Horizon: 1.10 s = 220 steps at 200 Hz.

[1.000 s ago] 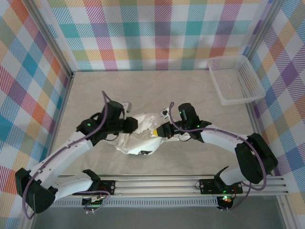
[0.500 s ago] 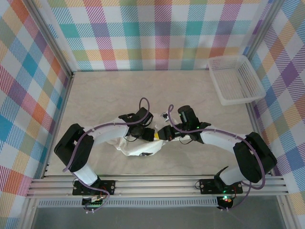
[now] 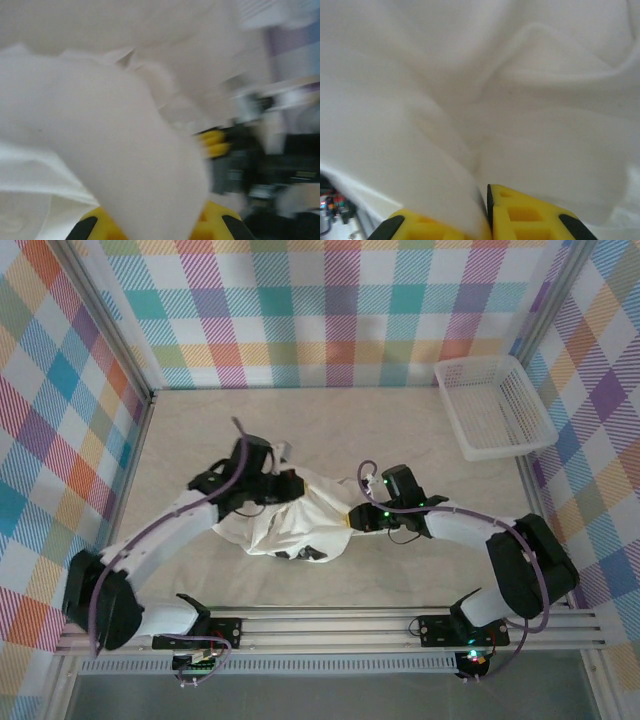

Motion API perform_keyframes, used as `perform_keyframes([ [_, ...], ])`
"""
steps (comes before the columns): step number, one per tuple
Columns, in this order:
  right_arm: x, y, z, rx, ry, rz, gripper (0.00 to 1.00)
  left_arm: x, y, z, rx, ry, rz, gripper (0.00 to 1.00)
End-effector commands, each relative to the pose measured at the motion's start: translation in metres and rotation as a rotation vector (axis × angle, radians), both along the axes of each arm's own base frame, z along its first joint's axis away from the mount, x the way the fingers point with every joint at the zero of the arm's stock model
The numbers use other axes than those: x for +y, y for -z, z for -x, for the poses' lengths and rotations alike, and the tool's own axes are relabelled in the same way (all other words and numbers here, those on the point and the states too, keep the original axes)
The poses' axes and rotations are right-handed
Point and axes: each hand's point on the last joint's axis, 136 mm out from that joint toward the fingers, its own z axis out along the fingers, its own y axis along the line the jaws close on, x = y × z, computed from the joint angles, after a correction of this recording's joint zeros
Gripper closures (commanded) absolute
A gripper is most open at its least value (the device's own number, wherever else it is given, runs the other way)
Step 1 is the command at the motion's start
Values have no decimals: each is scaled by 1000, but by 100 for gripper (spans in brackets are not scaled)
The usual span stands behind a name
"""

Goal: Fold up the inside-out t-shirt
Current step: Turn the T-shirt inside out at the center of the table.

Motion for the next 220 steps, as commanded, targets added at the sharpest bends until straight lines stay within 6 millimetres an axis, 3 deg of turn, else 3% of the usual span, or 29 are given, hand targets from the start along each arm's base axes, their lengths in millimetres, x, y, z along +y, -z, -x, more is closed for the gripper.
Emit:
perform_keyframes([
  [1, -20, 24, 6, 30, 32, 129, 78, -8, -48, 15, 65, 74, 173, 100],
  [13, -18, 9, 3, -5, 31, 115, 62, -7, -49, 19, 86, 92, 154, 100],
  [27, -20, -17, -4, -86, 49, 129, 51, -7, -47, 20, 95, 98, 143, 100],
  [60, 4, -104, -8, -527, -56, 26, 28, -14, -47, 25, 100, 171, 160, 100],
  [70, 14, -121, -7, -648, -109, -13, 22, -14, -47, 27, 97, 182, 151, 100],
  [85, 29, -131, -13, -727, -170, -26, 21, -15, -52, 31, 79, 211, 162, 100],
  [108, 65, -135, -11, -659, -326, -106, 24, -14, -61, 34, 51, 225, 155, 100],
  [120, 81, -133, -6, -585, -385, -163, 31, -10, -63, 31, 39, 201, 134, 100],
  [128, 90, -137, 0, -537, -417, -208, 44, -2, -59, 27, 36, 155, 92, 100],
  [135, 93, -141, 0, -490, -405, -230, 64, 9, -52, 21, 45, 90, 38, 100],
  [142, 96, -154, 2, -456, -388, -271, 84, 29, -37, 13, 70, -6, -49, 100],
  [152, 99, -176, 10, -422, -388, -361, 100, 56, -18, 5, 91, -103, -164, 100],
  [168, 99, -210, 22, -381, -366, -505, 100, 86, 8, -5, 75, -201, -274, 93],
  [182, 97, -227, 27, -355, -332, -592, 100, 94, 25, -9, 78, -229, -264, 80],
  [203, 90, -231, 21, -341, -262, -624, 100, 96, 37, -3, 98, -236, -247, 69],
  [220, 85, -224, 17, -342, -243, -603, 100, 94, 30, 8, 69, -225, -195, 61],
])
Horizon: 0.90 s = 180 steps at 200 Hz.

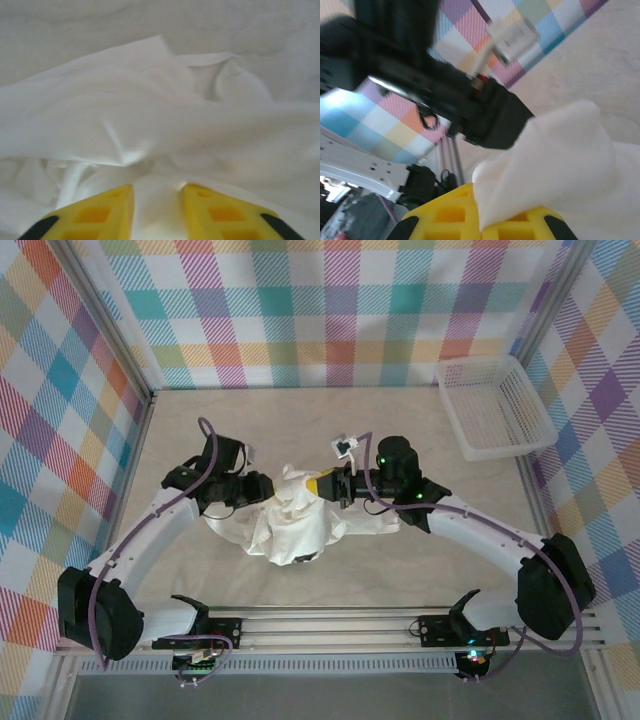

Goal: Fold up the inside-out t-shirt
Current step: Turn the T-shirt inside out at the center of the table.

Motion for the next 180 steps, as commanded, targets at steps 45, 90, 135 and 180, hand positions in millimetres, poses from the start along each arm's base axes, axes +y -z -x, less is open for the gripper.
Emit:
perform_keyframes([
  [45, -2, 3, -3, 79, -20, -11, 100, -3, -57, 45, -331, 98, 10, 53],
  [90, 2, 13, -17, 127, 20, 60, 100, -78, -74, 70, -427, 324, 76, 57],
  [135, 3, 12, -20, 151, 30, 71, 100, -86, -28, 45, -274, 213, -107, 57],
  [180, -17, 45, -48, 206, 205, 189, 100, -83, -67, 46, -303, 160, -21, 100],
])
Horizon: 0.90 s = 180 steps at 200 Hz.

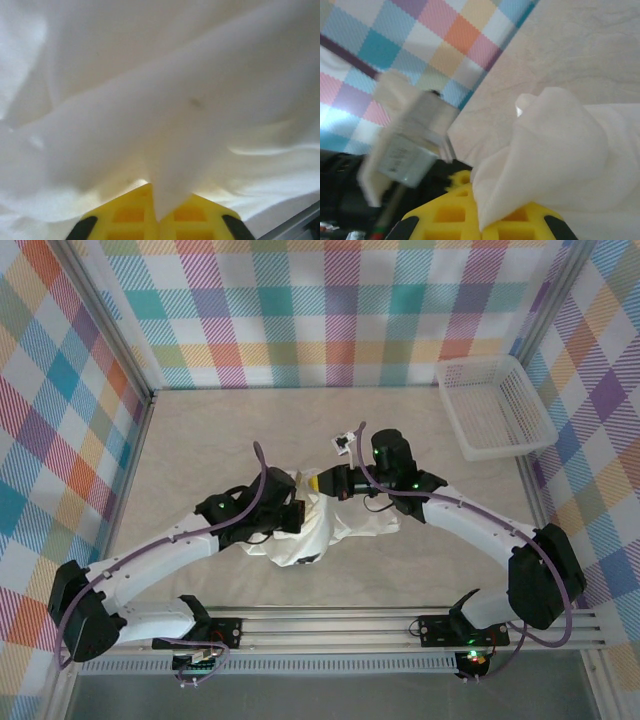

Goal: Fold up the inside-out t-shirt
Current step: Turn the T-shirt inside out at the center of the table.

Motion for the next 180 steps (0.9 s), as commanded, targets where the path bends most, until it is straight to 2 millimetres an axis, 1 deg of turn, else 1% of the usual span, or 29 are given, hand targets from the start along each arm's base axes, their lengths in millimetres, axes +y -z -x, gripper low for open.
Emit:
perform_keyframes([
  [1, -14, 14, -26, 11, 116, 80, 100, 3, -52, -3, -59, -55, 120, 100],
  [15, -24, 35, -41, 48, 150, 124, 100, -1, -80, 2, -30, -46, 263, 100],
  [16, -25, 38, -43, 51, 154, 129, 100, -4, -82, 4, -22, -29, 280, 100],
  [31, -35, 72, -59, 68, 169, 211, 96, -12, -116, 6, 50, -15, 509, 100],
  [40, -35, 88, -61, 77, 137, 255, 93, -16, -133, 5, 87, 2, 615, 100],
  [48, -32, 92, -59, 87, 96, 274, 88, -16, -144, 4, 116, 9, 673, 100],
  [63, -29, 78, -53, 84, 59, 254, 63, -17, -156, 2, 145, 21, 731, 100],
  [71, -33, 69, -52, 53, 80, 243, 56, -18, -158, 0, 153, 25, 742, 100],
  [78, -39, 59, -50, 10, 106, 237, 52, -18, -159, -1, 155, 25, 735, 100],
  [97, -55, 34, -40, -142, 165, 210, 47, -18, -151, -6, 173, 16, 694, 100],
  [104, -60, 24, -32, -228, 185, 202, 45, -19, -147, -7, 184, 12, 687, 100],
  [112, -62, 13, -20, -334, 181, 191, 43, -20, -145, -9, 191, 12, 686, 100],
  [120, -58, 2, -5, -446, 149, 181, 41, -21, -145, -10, 195, 15, 687, 100],
  [129, -49, -7, 13, -550, 104, 164, 39, -22, -144, -11, 201, 13, 682, 100],
  [137, -40, -15, 24, -600, 74, 144, 38, -22, -143, -12, 203, 10, 679, 100],
  [142, -34, -18, 28, -616, 70, 132, 38, -23, -142, -13, 202, 8, 677, 100],
  [151, -23, -24, 31, -620, 67, 105, 36, -23, -143, -14, 202, 7, 678, 100],
  [159, -14, -24, 28, -615, 70, 92, 35, -24, -144, -15, 204, 11, 681, 100],
  [173, -2, -14, 14, -583, 92, 116, 35, -24, -148, -16, 192, 10, 686, 100],
  [179, 3, -11, 9, -566, 88, 129, 37, -23, -151, -18, 178, 4, 688, 100],
  [180, 4, -10, 9, -563, 87, 131, 39, -22, -151, -18, 176, 2, 687, 100],
])
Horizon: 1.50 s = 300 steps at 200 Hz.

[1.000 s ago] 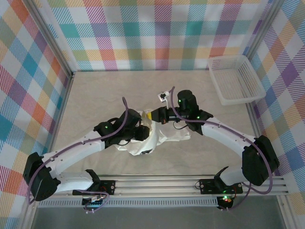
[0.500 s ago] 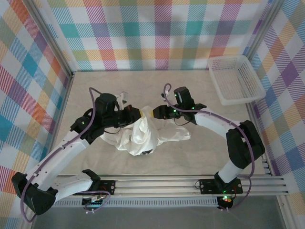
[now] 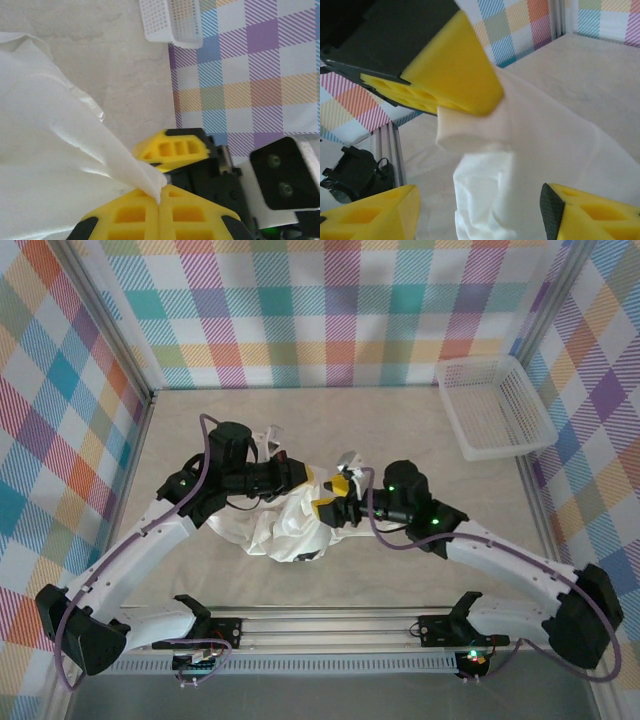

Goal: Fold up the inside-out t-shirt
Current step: Turn the T-shirt inside out at the center of the table.

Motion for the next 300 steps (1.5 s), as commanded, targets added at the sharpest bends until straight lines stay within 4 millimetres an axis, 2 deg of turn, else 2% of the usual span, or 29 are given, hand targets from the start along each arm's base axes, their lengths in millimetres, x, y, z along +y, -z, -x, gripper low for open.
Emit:
perform_keyframes([
  [1, 17, 9, -30, -25, 68, 29, 39, 2, -30, -4, -54, -11, 50, 100],
  [7, 22, 11, -32, -7, 51, 35, 48, 6, -30, -7, -55, -29, 41, 100],
  [21, 33, 5, -18, 5, -57, 11, 80, 25, -29, -20, -67, -65, -8, 100],
  [35, 38, -9, 7, 3, -199, -45, 100, 49, -11, -39, -52, -98, -101, 100],
  [54, 35, -30, 28, 13, -278, -141, 100, 55, 11, -58, -51, -32, -129, 100],
  [69, 28, -39, 30, 27, -265, -213, 100, 48, 16, -61, -84, 39, -131, 100],
  [81, 22, -37, 23, 51, -217, -239, 100, 51, 17, -59, -112, 52, -156, 87],
  [91, 18, -32, 18, 72, -197, -242, 100, 57, 15, -53, -138, 47, -190, 76],
  [115, 12, -21, 12, 102, -183, -238, 100, 72, 6, -28, -215, 33, -232, 58],
  [129, 10, -16, 10, 116, -186, -231, 100, 84, 10, -15, -216, 5, -268, 52],
  [146, 9, -12, 12, 135, -209, -219, 100, 90, 25, -3, -167, -12, -280, 46],
  [173, 14, -14, 16, 152, -258, -211, 100, 76, 59, 1, -83, 41, -283, 41],
  [184, 16, -15, 17, 162, -276, -212, 100, 65, 66, -1, -82, 74, -273, 35],
  [199, 19, -14, 15, 178, -284, -206, 100, 45, 68, -6, -75, 118, -216, 33],
  [205, 20, -13, 13, 188, -277, -199, 100, 36, 66, -7, -75, 144, -178, 34],
  [212, 20, -9, 9, 197, -254, -188, 100, 26, 62, -9, -71, 167, -125, 48],
  [217, 19, -5, 5, 201, -228, -176, 100, 20, 58, -10, -64, 174, -84, 70],
  [219, 18, -3, 3, 205, -217, -170, 99, 18, 57, -11, -61, 171, -70, 85],
  [222, 16, 0, 0, 207, -201, -161, 98, 16, 54, -12, -57, 173, -44, 98],
  [223, 15, 1, -1, 208, -194, -158, 98, 15, 55, -12, -51, 171, -39, 100],
  [236, -2, 21, -20, 210, -103, -126, 97, 6, 33, -14, -50, 153, 107, 100],
  [246, -23, 47, -35, 216, -10, -100, 94, 3, 10, -18, -73, 120, 237, 100],
  [254, -41, 71, -45, 234, 65, -85, 85, 3, -3, -19, -85, 100, 306, 100],
  [268, -62, 98, -46, 280, 111, -65, 60, 4, -13, -18, -80, 86, 353, 100],
  [279, -70, 102, -43, 305, 126, -46, 49, 5, -13, -15, -86, 79, 347, 100],
  [300, -80, 85, -39, 286, 175, -39, 43, 7, 7, -12, -71, 77, 272, 100],
])
